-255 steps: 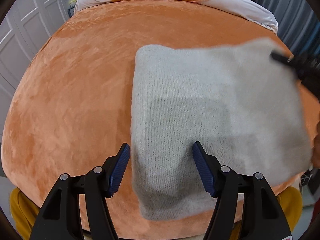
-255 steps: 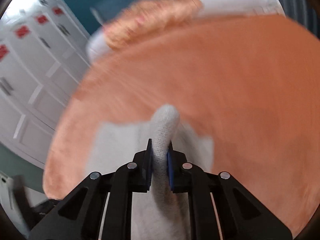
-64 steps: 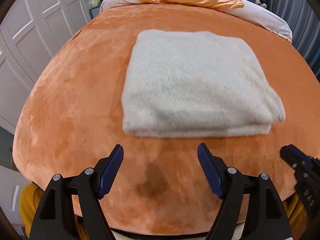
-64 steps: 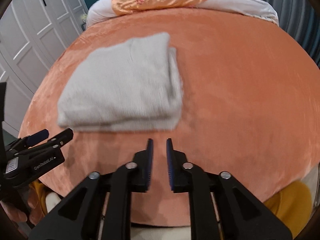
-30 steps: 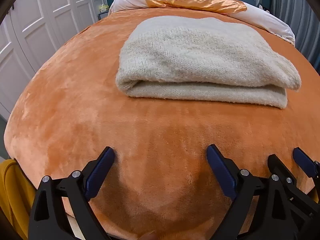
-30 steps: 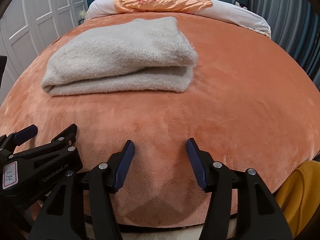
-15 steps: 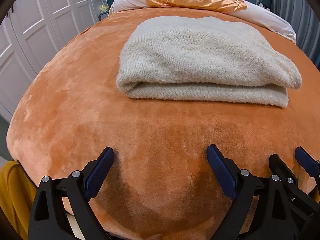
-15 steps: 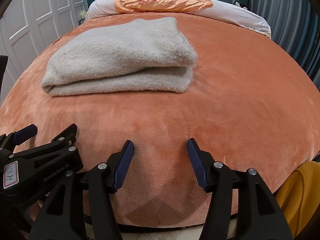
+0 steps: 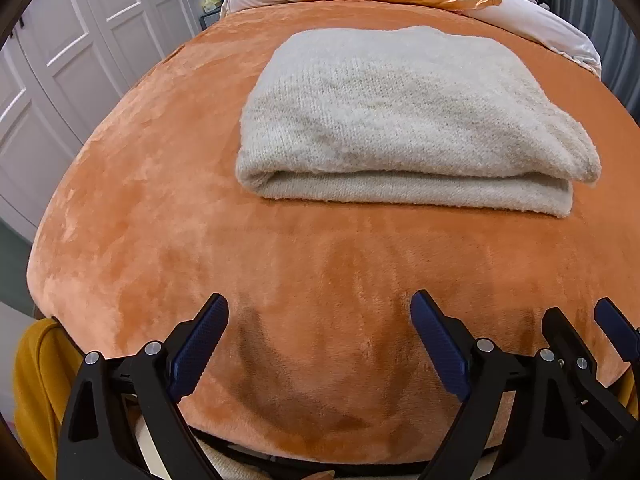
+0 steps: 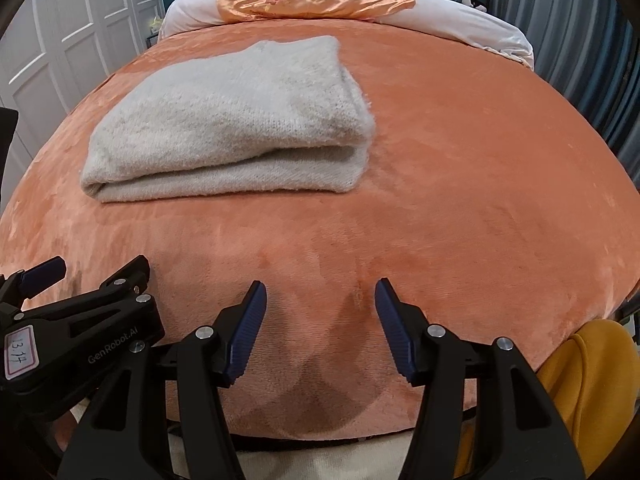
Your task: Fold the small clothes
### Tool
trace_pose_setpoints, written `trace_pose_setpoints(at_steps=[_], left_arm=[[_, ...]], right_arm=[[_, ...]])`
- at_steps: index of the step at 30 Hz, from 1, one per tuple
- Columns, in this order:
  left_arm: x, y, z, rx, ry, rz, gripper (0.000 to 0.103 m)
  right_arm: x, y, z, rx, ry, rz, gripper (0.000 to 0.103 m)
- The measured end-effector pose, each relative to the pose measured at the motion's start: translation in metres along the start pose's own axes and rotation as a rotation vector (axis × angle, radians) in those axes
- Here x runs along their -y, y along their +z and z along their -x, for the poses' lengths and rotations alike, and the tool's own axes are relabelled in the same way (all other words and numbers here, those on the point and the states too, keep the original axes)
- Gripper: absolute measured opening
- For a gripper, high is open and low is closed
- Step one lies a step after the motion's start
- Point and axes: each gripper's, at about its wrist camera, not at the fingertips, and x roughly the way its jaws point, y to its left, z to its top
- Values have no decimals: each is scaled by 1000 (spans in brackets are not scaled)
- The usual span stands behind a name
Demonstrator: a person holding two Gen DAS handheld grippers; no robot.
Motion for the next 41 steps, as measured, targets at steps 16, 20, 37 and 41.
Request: trace_pose_setpoints(at_steps=[16,20,37,41], left_arm=[[-2,5,9,20,-1,10,85],[0,5,12,28,-7,10,85],[1,4,19,36,-11,-1,79],[2,5,20,31,-17,3,79]], right_arm=[[-2,9,6,6,1,3,55],[-2,9,8,11,-2,-3,55],[1,8,12,18,-11,-15,54],[1,9,13,22,-10,-16,54]])
